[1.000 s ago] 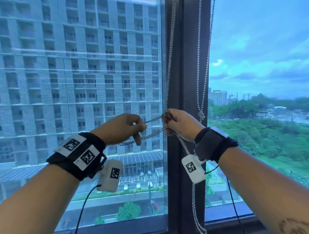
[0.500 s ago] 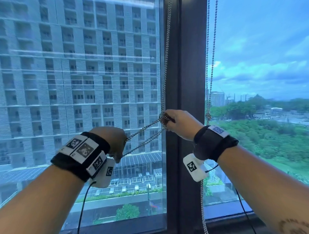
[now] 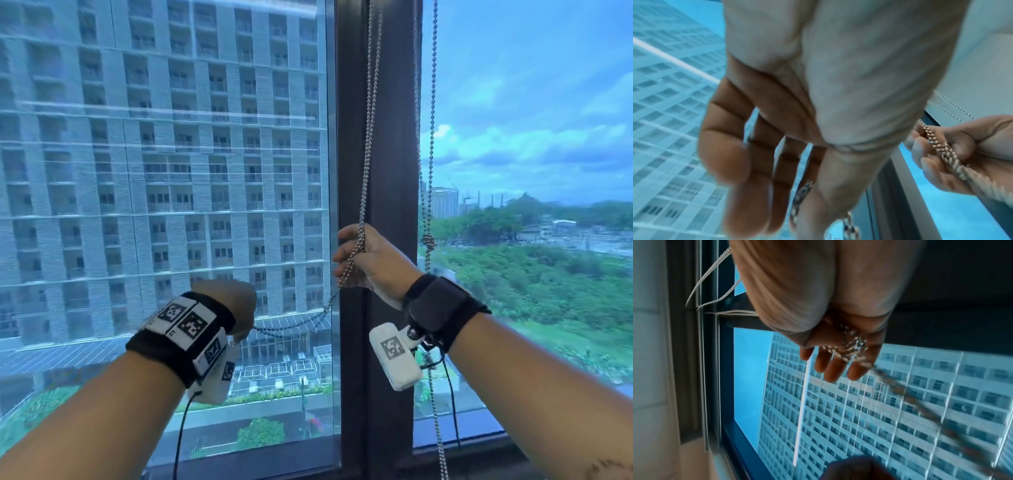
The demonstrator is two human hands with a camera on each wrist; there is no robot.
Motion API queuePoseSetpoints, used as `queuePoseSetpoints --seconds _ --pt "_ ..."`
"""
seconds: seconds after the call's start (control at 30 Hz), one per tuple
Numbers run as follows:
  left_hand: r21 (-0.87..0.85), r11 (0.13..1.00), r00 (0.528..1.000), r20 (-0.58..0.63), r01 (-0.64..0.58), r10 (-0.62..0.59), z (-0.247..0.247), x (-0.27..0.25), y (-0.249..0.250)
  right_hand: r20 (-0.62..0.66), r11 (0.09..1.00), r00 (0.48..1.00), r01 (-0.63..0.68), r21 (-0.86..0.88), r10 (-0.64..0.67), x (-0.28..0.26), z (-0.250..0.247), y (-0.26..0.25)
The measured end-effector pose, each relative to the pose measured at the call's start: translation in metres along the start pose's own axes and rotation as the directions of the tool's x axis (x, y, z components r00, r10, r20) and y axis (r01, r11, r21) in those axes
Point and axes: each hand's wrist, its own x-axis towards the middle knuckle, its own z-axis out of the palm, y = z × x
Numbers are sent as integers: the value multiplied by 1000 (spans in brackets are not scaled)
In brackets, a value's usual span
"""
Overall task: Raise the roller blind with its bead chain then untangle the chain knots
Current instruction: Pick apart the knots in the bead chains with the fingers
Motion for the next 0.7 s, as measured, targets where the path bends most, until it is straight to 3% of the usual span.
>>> queuePoseSetpoints --seconds 0.2,0.27,0.3,0.33,0.4,0.43,0.47,0.5,0.57,0.63,0.7 --pt "-228 969 971 -236 -96 40 -16 -1 14 44 942 998 -57 329 45 -6 5 -13" --pt "-252 956 929 -366 -148 48 -31 -3 21 46 960 998 -55 275 44 -8 10 -16" --pt "-266 943 878 -476 -201 52 -41 -5 25 37 978 998 -55 203 48 -10 13 -15" --pt "-260 924 795 -602 -281 72 -51 -8 30 34 991 998 -59 118 55 -12 17 -14" --pt "-42 873 510 -825 -486 244 -70 -11 41 53 995 998 -40 -91 45 -18 24 -9" --pt "153 840 364 -850 -521 380 -78 -12 47 78 978 997 -10 -208 26 -23 26 -5" --pt "339 788 263 -812 -514 521 -84 -11 51 103 948 995 23 -316 10 -27 26 -2" --pt "472 730 224 -742 -495 632 -88 -9 54 122 912 993 48 -406 2 -30 26 0" --pt "564 673 281 -627 -479 726 -91 -2 57 149 846 989 93 -525 -16 -34 24 -2" --pt "563 688 363 -588 -458 723 -94 5 51 163 772 984 162 -614 -76 -33 17 -9" --pt "528 725 401 -607 -442 686 -98 12 42 164 776 977 207 -596 -134 -32 6 -21"
